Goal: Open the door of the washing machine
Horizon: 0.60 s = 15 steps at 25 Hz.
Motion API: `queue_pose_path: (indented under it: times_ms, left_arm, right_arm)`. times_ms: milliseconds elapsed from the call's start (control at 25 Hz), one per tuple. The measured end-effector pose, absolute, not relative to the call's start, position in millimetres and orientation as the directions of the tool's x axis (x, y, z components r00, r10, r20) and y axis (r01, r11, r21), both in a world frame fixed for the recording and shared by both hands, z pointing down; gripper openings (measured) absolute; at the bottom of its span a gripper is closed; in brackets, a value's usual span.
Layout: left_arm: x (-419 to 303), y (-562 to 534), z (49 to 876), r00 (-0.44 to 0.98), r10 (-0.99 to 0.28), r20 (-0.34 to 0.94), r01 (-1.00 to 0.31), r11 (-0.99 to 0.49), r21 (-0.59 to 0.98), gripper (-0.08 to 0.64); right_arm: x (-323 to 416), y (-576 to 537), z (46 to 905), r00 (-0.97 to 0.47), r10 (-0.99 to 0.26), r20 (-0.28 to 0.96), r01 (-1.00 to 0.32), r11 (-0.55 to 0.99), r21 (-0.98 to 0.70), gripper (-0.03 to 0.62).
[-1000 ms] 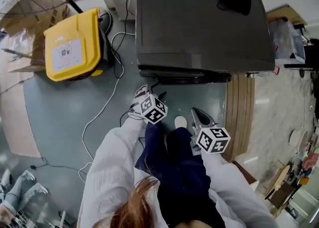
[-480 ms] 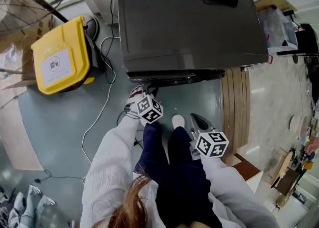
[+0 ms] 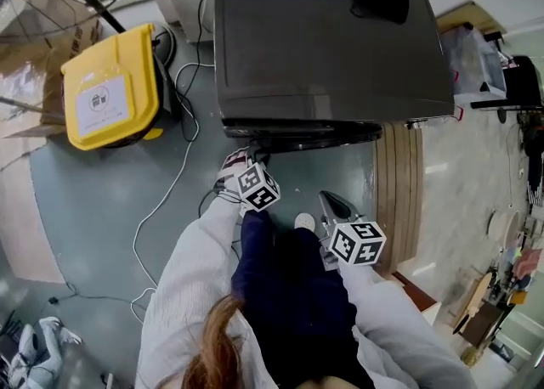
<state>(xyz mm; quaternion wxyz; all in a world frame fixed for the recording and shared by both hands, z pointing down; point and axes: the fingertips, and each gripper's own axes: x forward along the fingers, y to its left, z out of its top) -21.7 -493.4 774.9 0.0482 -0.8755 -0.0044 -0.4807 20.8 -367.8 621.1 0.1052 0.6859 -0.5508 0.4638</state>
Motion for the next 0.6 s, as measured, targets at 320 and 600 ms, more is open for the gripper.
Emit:
queue_pose_path:
  times_ms: [320, 600]
  left_arm:
    - [-39.7, -442.1, 776.6, 0.523, -0.014, 0.852, 0.045, -0.998, -0.045, 0.081]
    - [-55.7, -384.8, 780.4, 0.493, -0.049, 0.869, -0.034, -0.999, -0.037, 0.077]
  right_arm:
    - [26.4, -338.2, 625.0, -0.078, -0.656, 0.75, -0.864, -0.331, -0.379, 0.011]
    - [41.5, -300.3, 627.7, -0.137, -0.68, 0.721, -0.874, -0.259, -0.411, 0.011]
